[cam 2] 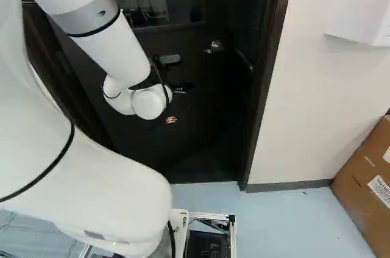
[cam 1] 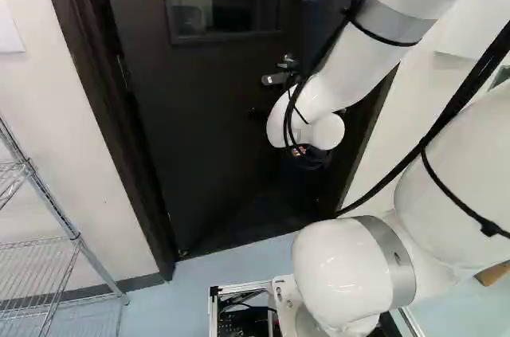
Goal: Open the door and move inside
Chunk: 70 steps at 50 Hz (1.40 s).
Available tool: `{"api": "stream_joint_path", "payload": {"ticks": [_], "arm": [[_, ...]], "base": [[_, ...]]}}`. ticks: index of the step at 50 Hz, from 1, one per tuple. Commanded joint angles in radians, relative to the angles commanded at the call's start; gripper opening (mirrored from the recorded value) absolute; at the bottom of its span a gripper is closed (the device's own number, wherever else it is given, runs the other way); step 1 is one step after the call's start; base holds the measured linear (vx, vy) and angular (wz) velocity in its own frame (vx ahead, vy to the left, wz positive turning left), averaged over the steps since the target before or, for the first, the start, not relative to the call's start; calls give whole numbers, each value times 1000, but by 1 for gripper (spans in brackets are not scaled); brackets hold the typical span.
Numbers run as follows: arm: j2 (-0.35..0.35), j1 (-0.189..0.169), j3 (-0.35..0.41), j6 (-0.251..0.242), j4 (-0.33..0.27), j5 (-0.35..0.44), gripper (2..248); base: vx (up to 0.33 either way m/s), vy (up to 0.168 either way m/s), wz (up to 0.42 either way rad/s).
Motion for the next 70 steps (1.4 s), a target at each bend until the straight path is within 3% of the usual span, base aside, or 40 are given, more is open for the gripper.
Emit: {"api": "stream_joint_path", "payload": {"ticks": [55,70], "arm": [[0,0,0,0,0,0,247],[-6,5,-5,0,0,0,247]], "base": [[66,79,-10],[10,10,-1]]}}
